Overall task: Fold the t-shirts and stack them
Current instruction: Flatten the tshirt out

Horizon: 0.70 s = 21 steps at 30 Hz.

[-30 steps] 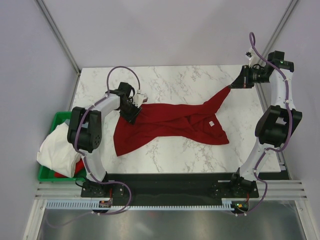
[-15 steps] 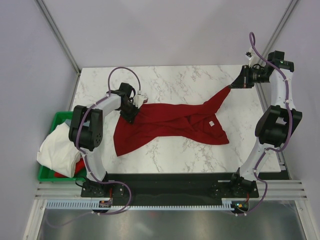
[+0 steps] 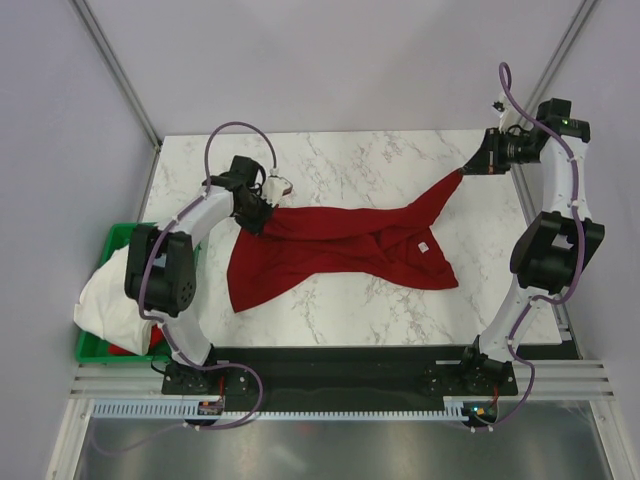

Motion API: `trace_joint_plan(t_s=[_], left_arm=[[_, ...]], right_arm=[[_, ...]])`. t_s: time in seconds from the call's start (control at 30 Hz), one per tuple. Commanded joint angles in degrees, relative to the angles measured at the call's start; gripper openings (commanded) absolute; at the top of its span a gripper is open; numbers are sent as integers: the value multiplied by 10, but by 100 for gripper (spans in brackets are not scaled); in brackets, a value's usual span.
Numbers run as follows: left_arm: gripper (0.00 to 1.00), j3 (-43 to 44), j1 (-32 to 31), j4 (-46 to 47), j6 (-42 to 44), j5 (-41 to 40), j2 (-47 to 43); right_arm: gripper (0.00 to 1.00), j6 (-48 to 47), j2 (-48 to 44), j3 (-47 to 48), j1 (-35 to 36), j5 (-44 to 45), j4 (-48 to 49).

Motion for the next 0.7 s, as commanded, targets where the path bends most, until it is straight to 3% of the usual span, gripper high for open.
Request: trace_joint_plan(t_s=[0.0,0.13,0.4,0.67], left_arm=[[2,26,9,-2,27,-19,-76],[2,53,17,-7,51,-32,-136],[2,147,53,-20,42,-16,-219],[2,213,78,-32,17,-13,-289]], right_arm=[[0,-6,-16,64,1,9,1],[0,36,-30,110,-4,94,45],[0,142,-104,169,-62,164,145],[0,183,-237,86,-116,160,230]])
